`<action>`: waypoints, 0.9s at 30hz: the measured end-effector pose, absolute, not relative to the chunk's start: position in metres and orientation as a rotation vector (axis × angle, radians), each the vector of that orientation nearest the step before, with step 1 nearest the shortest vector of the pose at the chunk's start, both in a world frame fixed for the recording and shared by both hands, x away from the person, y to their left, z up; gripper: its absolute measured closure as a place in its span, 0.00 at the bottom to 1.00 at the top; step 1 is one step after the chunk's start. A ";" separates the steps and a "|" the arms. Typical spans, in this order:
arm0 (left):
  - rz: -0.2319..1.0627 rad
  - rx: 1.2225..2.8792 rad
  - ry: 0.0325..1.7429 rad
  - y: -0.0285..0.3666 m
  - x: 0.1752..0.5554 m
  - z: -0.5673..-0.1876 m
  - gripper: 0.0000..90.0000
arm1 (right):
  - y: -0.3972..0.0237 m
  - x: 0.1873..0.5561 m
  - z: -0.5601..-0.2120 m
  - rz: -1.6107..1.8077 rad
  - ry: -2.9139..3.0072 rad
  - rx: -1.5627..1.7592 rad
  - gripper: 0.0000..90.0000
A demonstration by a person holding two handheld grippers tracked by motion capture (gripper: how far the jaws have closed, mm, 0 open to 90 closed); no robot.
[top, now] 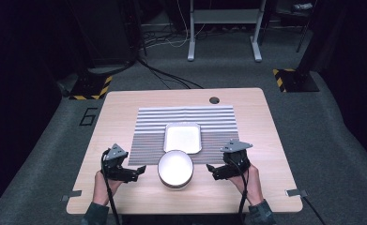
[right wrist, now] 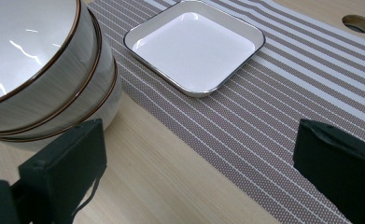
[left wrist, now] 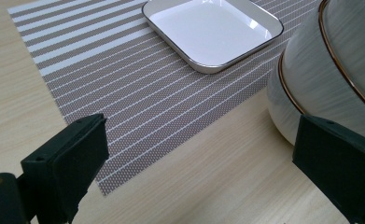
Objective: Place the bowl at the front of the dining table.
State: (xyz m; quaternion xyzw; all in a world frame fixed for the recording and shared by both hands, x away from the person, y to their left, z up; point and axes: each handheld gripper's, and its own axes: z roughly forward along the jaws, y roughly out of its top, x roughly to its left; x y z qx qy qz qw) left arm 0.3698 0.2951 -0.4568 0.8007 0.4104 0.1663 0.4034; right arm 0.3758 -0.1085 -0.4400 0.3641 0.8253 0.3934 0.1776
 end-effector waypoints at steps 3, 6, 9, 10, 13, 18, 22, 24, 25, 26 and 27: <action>0.421 2.015 1.029 0.293 0.371 -0.453 0.04 | -0.106 0.376 -0.439 1.115 2.340 1.027 0.03; 0.428 2.014 1.015 0.290 0.371 -0.447 0.04 | -0.102 0.377 -0.435 1.120 2.344 1.010 0.03; 0.416 2.012 1.003 0.290 0.374 -0.444 0.03 | -0.100 0.379 -0.433 1.149 2.360 1.012 0.03; 0.402 2.008 1.001 0.289 0.375 -0.444 0.03 | -0.100 0.380 -0.432 1.165 2.368 1.010 0.03; 0.398 2.007 0.986 0.285 0.375 -0.440 0.03 | -0.097 0.383 -0.430 1.171 2.372 0.997 0.03; 0.397 2.020 0.960 0.279 0.378 -0.436 0.03 | -0.085 0.387 -0.423 1.170 2.391 0.952 0.03; 0.399 2.006 0.928 0.273 0.378 -0.428 0.03 | -0.077 0.388 -0.421 1.171 2.403 0.938 0.03; 0.403 2.006 0.920 0.271 0.377 -0.426 0.03 | -0.076 0.388 -0.421 1.174 2.403 0.929 0.03; 0.402 2.001 0.913 0.269 0.377 -0.423 0.03 | -0.074 0.388 -0.420 1.181 2.400 0.928 0.04; 0.404 1.999 0.899 0.268 0.376 -0.421 0.03 | -0.072 0.388 -0.420 1.185 2.405 0.924 0.04; 0.403 1.994 0.889 0.265 0.375 -0.418 0.03 | -0.070 0.389 -0.420 1.199 2.418 0.929 0.04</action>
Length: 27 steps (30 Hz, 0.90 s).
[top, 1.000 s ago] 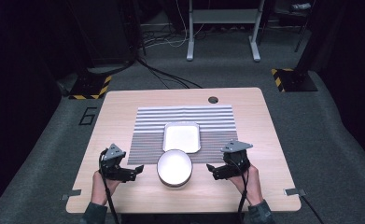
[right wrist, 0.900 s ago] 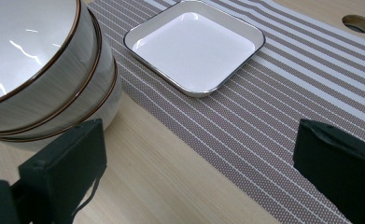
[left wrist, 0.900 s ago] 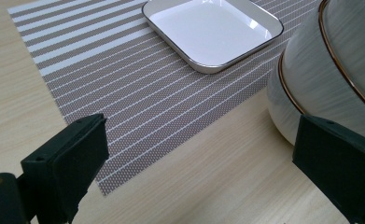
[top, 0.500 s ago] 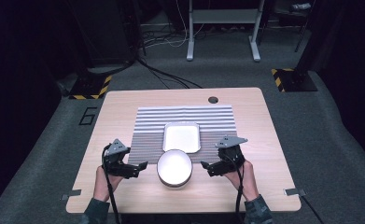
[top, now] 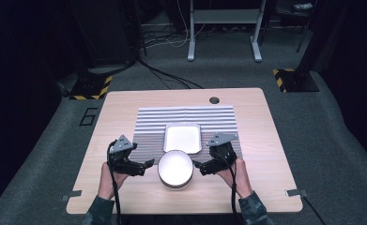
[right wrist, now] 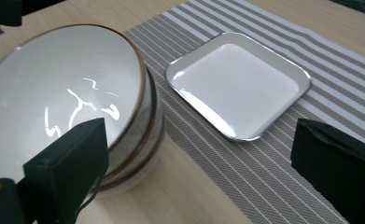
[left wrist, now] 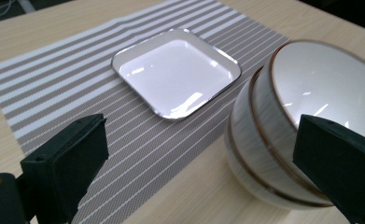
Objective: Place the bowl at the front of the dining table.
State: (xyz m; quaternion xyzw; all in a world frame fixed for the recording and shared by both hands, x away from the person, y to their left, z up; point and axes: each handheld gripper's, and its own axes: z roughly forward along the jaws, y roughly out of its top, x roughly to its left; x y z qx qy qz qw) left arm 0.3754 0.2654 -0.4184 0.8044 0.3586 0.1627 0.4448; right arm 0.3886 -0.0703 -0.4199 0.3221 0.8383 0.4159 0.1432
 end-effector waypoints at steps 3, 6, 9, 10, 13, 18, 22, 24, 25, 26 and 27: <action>0.398 2.000 0.864 0.258 0.375 -0.416 0.03 | -0.064 0.389 -0.418 1.197 2.432 0.910 0.05; 0.382 2.020 0.853 0.251 0.377 -0.417 0.03 | -0.059 0.389 -0.418 1.210 2.446 0.894 0.05; 0.343 2.022 0.834 0.245 0.380 -0.420 0.04 | -0.052 0.389 -0.419 1.208 2.454 0.880 0.05; 0.331 2.020 0.831 0.243 0.381 -0.422 0.04 | -0.050 0.389 -0.420 1.207 2.460 0.871 0.06; 0.298 2.028 0.834 0.237 0.382 -0.428 0.04 | -0.042 0.388 -0.423 1.202 2.487 0.859 0.09; 0.294 2.089 0.823 0.224 0.383 -0.439 0.05 | -0.031 0.388 -0.431 1.204 2.505 0.858 0.15; 0.295 2.124 0.813 0.218 0.382 -0.449 0.09 | -0.024 0.389 -0.440 1.173 2.518 0.872 0.19; 0.281 2.127 0.815 0.217 0.382 -0.454 0.10 | -0.023 0.390 -0.444 1.159 2.531 0.878 0.22; 0.283 2.129 0.816 0.216 0.381 -0.455 0.11 | -0.022 0.391 -0.446 1.150 2.533 0.881 0.24; 0.285 2.136 0.813 0.215 0.380 -0.456 0.12 | -0.021 0.391 -0.448 1.144 2.533 0.882 0.24; 0.284 2.142 0.812 0.213 0.380 -0.457 0.13 | -0.021 0.391 -0.449 1.134 2.541 0.879 0.26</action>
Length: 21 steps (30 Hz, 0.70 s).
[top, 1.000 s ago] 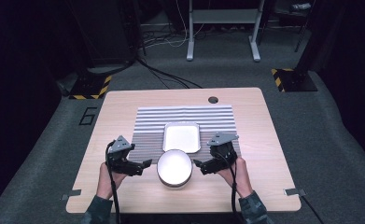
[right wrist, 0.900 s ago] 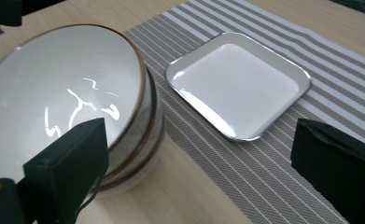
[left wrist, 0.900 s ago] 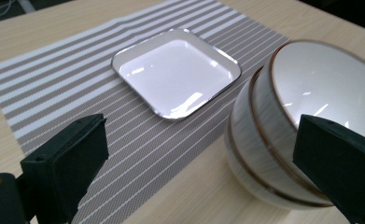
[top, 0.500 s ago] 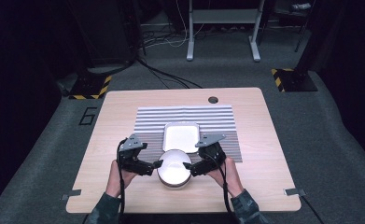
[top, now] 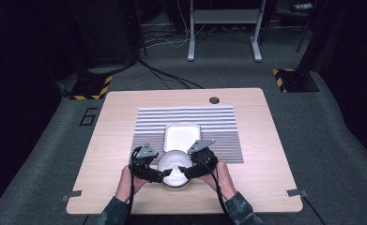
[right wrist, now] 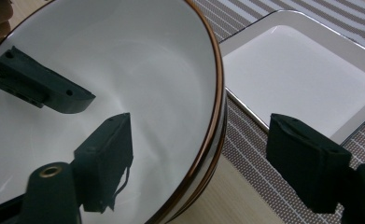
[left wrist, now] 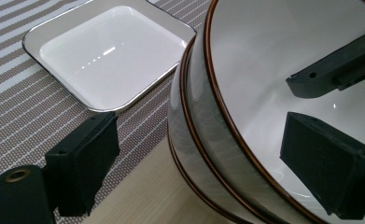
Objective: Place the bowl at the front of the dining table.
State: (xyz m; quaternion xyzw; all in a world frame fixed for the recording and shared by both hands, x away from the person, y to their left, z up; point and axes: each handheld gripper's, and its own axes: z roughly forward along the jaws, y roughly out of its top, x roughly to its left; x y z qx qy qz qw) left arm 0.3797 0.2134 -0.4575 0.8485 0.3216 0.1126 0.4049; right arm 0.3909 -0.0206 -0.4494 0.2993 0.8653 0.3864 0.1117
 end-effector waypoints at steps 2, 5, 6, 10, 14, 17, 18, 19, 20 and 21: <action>0.289 2.147 0.808 0.212 0.378 -0.459 0.16 | -0.020 0.391 -0.452 1.156 2.555 0.874 0.32; 0.288 2.139 0.808 0.212 0.376 -0.461 0.18 | -0.019 0.389 -0.453 1.172 2.559 0.856 0.39; 0.289 2.132 0.810 0.211 0.375 -0.462 0.19 | -0.018 0.389 -0.453 1.175 2.567 0.850 0.41; 0.271 2.127 0.846 0.210 0.375 -0.467 0.28 | -0.015 0.385 -0.456 1.145 2.569 0.882 0.47; 0.297 2.132 0.860 0.207 0.373 -0.465 0.36 | -0.011 0.383 -0.452 1.069 2.540 0.868 0.55; 0.333 2.152 0.863 0.202 0.371 -0.463 0.45 | -0.008 0.380 -0.450 1.004 2.514 0.870 0.59; 0.348 2.156 0.873 0.201 0.371 -0.463 0.48 | -0.006 0.379 -0.449 0.981 2.502 0.867 0.62; 0.369 2.156 0.883 0.198 0.371 -0.463 0.48 | -0.006 0.379 -0.449 0.981 2.502 0.867 0.62; 0.376 2.159 0.886 0.197 0.371 -0.462 0.50 | -0.005 0.378 -0.448 0.964 2.501 0.882 0.62; 0.371 2.153 0.892 0.198 0.371 -0.462 0.50 | -0.006 0.380 -0.447 0.962 2.504 0.859 0.63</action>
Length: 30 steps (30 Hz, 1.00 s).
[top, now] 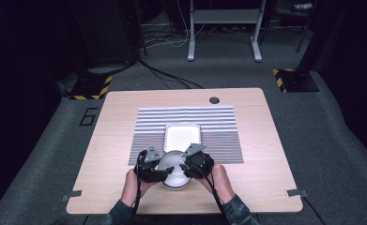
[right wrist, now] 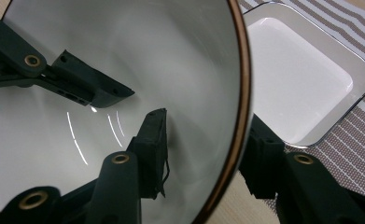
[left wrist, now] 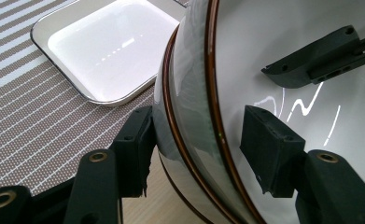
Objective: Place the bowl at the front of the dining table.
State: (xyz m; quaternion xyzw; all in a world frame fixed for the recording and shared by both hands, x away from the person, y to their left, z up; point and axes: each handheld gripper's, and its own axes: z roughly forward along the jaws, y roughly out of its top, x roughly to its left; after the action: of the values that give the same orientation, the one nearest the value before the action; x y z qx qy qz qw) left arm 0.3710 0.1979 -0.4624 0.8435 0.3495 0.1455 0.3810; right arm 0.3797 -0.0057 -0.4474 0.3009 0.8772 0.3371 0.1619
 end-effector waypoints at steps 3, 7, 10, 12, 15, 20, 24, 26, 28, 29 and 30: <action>0.385 2.157 0.899 0.198 0.370 -0.461 0.53 | -0.006 0.381 -0.446 0.980 2.493 0.885 0.68; 0.426 2.165 0.903 0.198 0.368 -0.456 0.57 | -0.006 0.381 -0.443 0.978 2.469 0.880 0.73; 0.443 2.171 0.904 0.197 0.368 -0.454 0.59 | -0.006 0.378 -0.441 0.981 2.433 0.874 0.77; 0.461 2.177 0.903 0.196 0.367 -0.452 0.61 | -0.006 0.377 -0.440 0.980 2.419 0.863 0.80; 0.485 2.184 0.899 0.194 0.366 -0.451 0.61 | -0.007 0.376 -0.438 0.989 2.391 0.825 0.85; 0.509 2.190 0.892 0.193 0.366 -0.449 0.63 | -0.006 0.374 -0.433 0.992 2.358 0.809 0.90; 0.531 2.177 0.880 0.193 0.365 -0.447 0.66 | -0.007 0.373 -0.434 1.015 2.333 0.794 0.91; 0.534 2.178 0.873 0.194 0.365 -0.447 0.67 | -0.006 0.372 -0.433 1.032 2.306 0.776 0.92; 0.535 2.170 0.869 0.195 0.365 -0.446 0.69 | -0.005 0.372 -0.432 1.033 2.299 0.767 0.92; 0.545 2.168 0.867 0.195 0.364 -0.446 0.69 | -0.005 0.371 -0.432 1.031 2.294 0.754 0.92; 0.559 2.164 0.860 0.195 0.364 -0.445 0.70 | -0.004 0.370 -0.432 1.035 2.287 0.750 0.92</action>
State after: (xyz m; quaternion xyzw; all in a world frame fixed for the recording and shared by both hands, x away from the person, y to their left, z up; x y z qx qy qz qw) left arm 0.3639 0.1952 -0.4448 0.8413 0.3345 0.2173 0.3649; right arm 0.3705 -0.0044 -0.4325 0.2766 0.8435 0.3816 0.2577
